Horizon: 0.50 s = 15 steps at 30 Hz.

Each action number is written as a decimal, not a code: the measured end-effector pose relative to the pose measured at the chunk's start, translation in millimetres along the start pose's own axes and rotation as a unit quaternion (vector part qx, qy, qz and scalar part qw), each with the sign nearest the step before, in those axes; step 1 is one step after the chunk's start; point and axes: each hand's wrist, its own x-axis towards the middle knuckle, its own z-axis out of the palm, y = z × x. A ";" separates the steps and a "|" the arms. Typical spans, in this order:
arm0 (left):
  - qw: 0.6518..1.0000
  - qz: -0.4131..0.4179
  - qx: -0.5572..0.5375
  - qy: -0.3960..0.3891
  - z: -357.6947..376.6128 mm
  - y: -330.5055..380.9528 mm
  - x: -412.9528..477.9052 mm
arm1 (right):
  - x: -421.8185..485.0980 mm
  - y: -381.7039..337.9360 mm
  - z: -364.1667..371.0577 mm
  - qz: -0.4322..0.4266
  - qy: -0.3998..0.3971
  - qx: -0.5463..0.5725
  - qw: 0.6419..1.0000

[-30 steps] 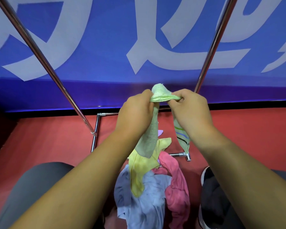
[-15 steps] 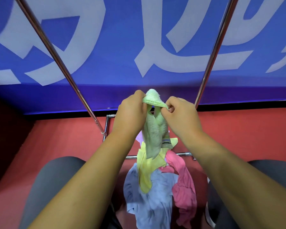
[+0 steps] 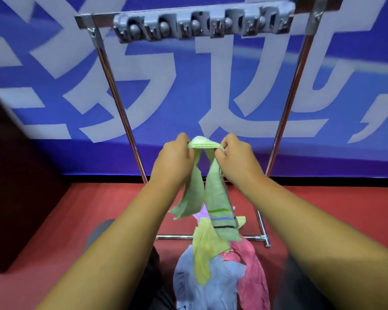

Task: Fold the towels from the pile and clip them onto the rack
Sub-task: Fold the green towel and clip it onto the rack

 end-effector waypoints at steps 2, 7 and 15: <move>1.000 -0.003 0.012 0.005 -14.8 4.5 2.9 | 3.9 -15.9 -9.8 -0.016 -0.012 -0.040 0.999; 0.998 -0.014 0.050 0.034 -52.8 17.3 14.7 | 16.9 -59.2 -32.8 -0.051 -0.029 -0.185 0.981; 0.981 0.008 0.180 0.077 -117.3 12.1 49.2 | 34.8 -129.0 -61.4 -0.171 0.002 -0.315 0.934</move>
